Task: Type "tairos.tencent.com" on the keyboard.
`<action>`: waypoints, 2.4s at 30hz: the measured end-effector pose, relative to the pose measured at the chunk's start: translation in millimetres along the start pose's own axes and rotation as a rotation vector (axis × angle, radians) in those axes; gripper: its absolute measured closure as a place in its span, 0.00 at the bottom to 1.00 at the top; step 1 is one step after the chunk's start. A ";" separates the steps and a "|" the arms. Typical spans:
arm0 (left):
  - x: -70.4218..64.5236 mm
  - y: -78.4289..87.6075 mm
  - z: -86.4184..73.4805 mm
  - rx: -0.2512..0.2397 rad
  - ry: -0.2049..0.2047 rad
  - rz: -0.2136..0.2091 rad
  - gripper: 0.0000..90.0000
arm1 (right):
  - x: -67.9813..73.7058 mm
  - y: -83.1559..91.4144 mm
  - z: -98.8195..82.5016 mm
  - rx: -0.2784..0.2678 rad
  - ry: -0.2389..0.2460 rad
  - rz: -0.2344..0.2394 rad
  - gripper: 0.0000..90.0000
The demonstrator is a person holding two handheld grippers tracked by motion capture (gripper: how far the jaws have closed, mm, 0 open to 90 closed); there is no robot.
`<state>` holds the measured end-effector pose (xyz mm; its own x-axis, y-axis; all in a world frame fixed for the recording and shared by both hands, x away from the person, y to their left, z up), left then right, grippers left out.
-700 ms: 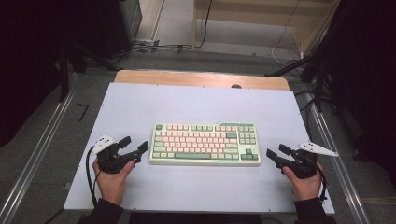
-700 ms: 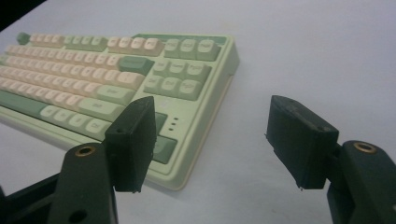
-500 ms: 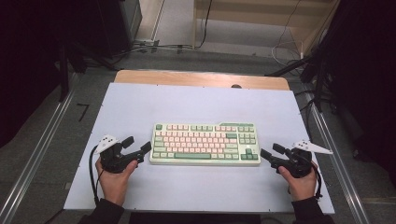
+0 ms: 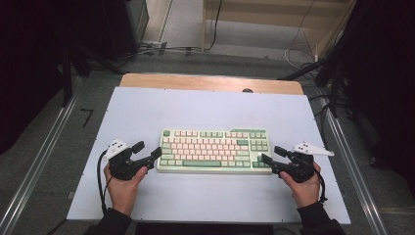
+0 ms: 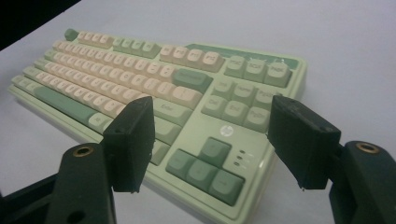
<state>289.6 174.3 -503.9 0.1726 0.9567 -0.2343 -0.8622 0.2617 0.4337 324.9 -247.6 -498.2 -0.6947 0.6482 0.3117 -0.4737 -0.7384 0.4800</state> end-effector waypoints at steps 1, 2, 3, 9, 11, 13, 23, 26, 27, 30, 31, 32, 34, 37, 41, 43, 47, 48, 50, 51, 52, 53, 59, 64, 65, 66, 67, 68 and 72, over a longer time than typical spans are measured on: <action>-2.5 -2.9 0.4 0.008 0.001 -0.013 0.29 | 2.4 -3.8 1.3 0.006 0.010 0.003 0.34; -4.2 -4.6 0.7 0.010 0.000 -0.017 0.31 | 4.1 -6.1 2.0 0.010 0.012 0.008 0.34; -4.2 -4.6 0.7 0.010 0.000 -0.017 0.32 | 6.4 -9.1 3.3 0.012 0.018 0.015 0.34; -18.9 -16.4 4.4 0.025 -0.041 -0.043 0.39 | 19.2 -28.8 9.5 0.032 0.053 0.056 0.38; -20.5 -17.9 4.7 0.028 -0.047 -0.043 0.43 | 22.6 -36.7 9.8 0.047 0.068 0.066 0.41; -23.7 -20.5 5.6 0.028 -0.054 -0.051 0.48 | 24.6 -41.6 10.2 0.055 0.079 0.068 0.44; -44.0 -34.1 8.6 0.036 -0.145 -0.089 0.72 | 41.4 -75.6 19.8 0.081 0.123 0.128 0.65; -49.1 -39.5 8.6 0.043 -0.162 -0.096 0.77 | 44.0 -81.9 21.1 0.086 0.123 0.147 0.72; -49.1 -39.5 8.6 0.043 -0.162 -0.096 0.79 | 44.6 -83.8 21.8 0.089 0.127 0.152 0.76; -51.9 -43.6 8.6 0.052 -0.169 -0.102 0.86 | 46.6 -87.9 22.9 0.097 0.126 0.167 0.82; -53.8 -46.0 8.8 0.057 -0.176 -0.104 0.87 | 48.9 -92.4 24.4 0.103 0.134 0.172 0.93; -53.8 -46.0 8.8 0.057 -0.176 -0.104 0.89 | 48.9 -92.4 24.4 0.103 0.134 0.172 0.93; -55.6 -47.9 8.3 0.064 -0.182 -0.103 0.93 | 52.2 -96.6 26.0 0.111 0.137 0.189 0.98; -58.2 -50.2 7.5 0.073 -0.199 -0.103 1.00 | 55.3 -100.5 26.6 0.112 0.146 0.197 0.98; -60.4 -51.7 8.7 0.075 -0.208 -0.107 1.00 | 56.9 -102.0 27.2 0.107 0.145 0.203 0.98; -61.6 -52.8 8.2 0.078 -0.206 -0.113 1.00 | 57.2 -102.8 28.0 0.106 0.145 0.218 0.98; -63.7 -55.7 6.7 0.091 -0.214 -0.119 1.00 | 59.9 -104.9 26.7 0.114 0.157 0.234 0.98; -64.7 -56.5 6.9 0.091 -0.217 -0.116 1.00 | 60.8 -105.4 26.2 0.118 0.157 0.236 0.98; -65.9 -57.3 6.8 0.090 -0.220 -0.117 1.00 | 61.3 -106.1 25.8 0.121 0.162 0.234 0.98; -66.5 -57.5 6.5 0.092 -0.222 -0.115 1.00 | 61.5 -106.2 25.7 0.121 0.163 0.233 0.98; -66.5 -57.5 6.5 0.092 -0.222 -0.115 1.00 | 61.5 -106.2 25.8 0.120 0.163 0.231 0.98; -67.3 -58.3 6.3 0.091 -0.227 -0.116 1.00 | 61.4 -106.2 25.9 0.119 0.164 0.229 0.98; -72.0 -61.5 4.7 0.101 -0.232 -0.129 1.00 | 61.6 -107.1 25.2 0.125 0.173 0.220 0.98; -79.5 -66.3 4.5 0.100 -0.245 -0.146 1.00 | 62.2 -107.8 25.0 0.120 0.176 0.216 0.98; -79.5 -66.3 4.5 0.100 -0.245 -0.146 1.00 | 62.2 -107.7 25.1 0.118 0.177 0.213 0.98; -82.0 -69.2 3.9 0.102 -0.253 -0.148 1.00 | 62.0 -107.5 25.4 0.114 0.178 0.210 0.98; -82.0 -69.2 3.9 0.102 -0.253 -0.148 1.00 | 62.0 -107.5 25.4 0.114 0.178 0.210 0.98; -83.6 -71.1 3.6 0.104 -0.252 -0.149 1.00 | 61.7 -107.6 25.4 0.114 0.180 0.206 0.98; -86.8 -76.1 2.0 0.113 -0.259 -0.152 1.00 | 61.5 -107.9 25.0 0.117 0.185 0.202 0.98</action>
<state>341.2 71.6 -514.9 0.4233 0.9024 -0.0805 -0.7616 0.4026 0.5078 346.8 -123.4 -510.3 -0.8605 0.4374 0.2612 -0.2575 -0.8158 0.5178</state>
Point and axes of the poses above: each handheld gripper's, and its own axes: y roughly backward along the jaws, z roughly out of its top, x roughly to its left, the point moved 6 cm from there along -y, roughly forward along the jaws, and after that the axes turned 12 degrees about z, right-handed, at the moved point
